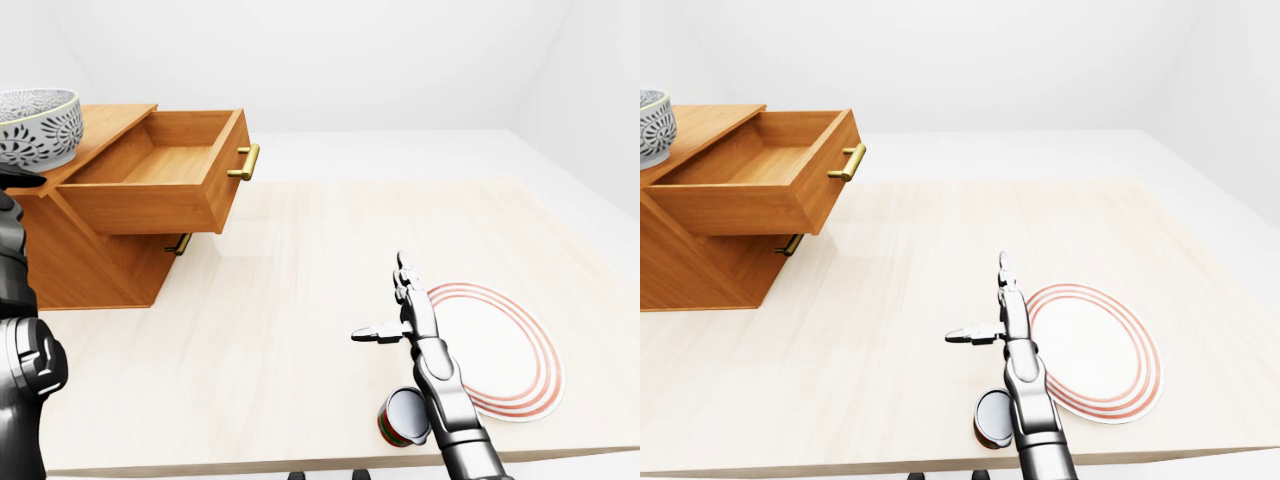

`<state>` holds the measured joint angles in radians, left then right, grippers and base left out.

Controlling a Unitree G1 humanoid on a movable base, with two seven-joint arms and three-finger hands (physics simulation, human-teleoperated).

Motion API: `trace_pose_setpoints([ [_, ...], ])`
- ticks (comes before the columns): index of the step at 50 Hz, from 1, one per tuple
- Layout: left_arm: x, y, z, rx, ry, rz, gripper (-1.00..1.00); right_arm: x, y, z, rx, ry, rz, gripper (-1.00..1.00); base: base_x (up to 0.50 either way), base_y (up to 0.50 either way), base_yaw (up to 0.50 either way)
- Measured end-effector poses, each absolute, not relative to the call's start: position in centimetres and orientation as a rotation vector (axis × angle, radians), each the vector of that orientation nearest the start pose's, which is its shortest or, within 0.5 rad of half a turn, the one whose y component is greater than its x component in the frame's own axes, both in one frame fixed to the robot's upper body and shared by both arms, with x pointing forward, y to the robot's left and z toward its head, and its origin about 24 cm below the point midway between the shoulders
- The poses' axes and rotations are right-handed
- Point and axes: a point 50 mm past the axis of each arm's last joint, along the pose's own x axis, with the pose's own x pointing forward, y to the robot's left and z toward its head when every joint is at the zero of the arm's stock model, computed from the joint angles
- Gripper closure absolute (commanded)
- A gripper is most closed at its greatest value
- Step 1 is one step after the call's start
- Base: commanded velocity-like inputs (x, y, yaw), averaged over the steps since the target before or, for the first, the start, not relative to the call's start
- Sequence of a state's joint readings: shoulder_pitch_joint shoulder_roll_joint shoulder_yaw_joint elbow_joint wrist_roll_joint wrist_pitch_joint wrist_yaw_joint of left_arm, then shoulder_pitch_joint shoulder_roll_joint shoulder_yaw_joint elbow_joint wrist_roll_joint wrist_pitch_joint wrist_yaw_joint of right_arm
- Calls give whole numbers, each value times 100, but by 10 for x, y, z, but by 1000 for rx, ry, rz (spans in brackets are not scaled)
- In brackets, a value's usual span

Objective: Put the bowl on top of the cabinet.

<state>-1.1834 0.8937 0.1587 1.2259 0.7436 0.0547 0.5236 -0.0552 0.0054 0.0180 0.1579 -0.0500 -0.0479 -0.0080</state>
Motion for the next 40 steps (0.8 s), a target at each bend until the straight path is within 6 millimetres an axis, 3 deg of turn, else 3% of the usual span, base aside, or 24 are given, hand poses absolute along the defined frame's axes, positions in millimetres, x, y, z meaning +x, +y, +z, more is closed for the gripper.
trace_pose_setpoints([
  [10,325,394,292,1080,-184,1151,-100,263,-138,21,-50,59,33,-100,0,0,0],
  [20,299,366,331,1045,-470,1079,-100,263,-137,20,-52,62,36,-100,0,0,0],
  [26,267,336,358,1065,-675,981,-100,262,-137,20,-52,62,37,-100,0,0,0],
  [32,221,297,381,1105,-922,901,-100,262,-136,20,-53,61,37,-100,0,0,0],
  [40,155,238,389,1184,-1251,781,-100,261,-136,22,-54,58,38,-100,0,0,0],
])
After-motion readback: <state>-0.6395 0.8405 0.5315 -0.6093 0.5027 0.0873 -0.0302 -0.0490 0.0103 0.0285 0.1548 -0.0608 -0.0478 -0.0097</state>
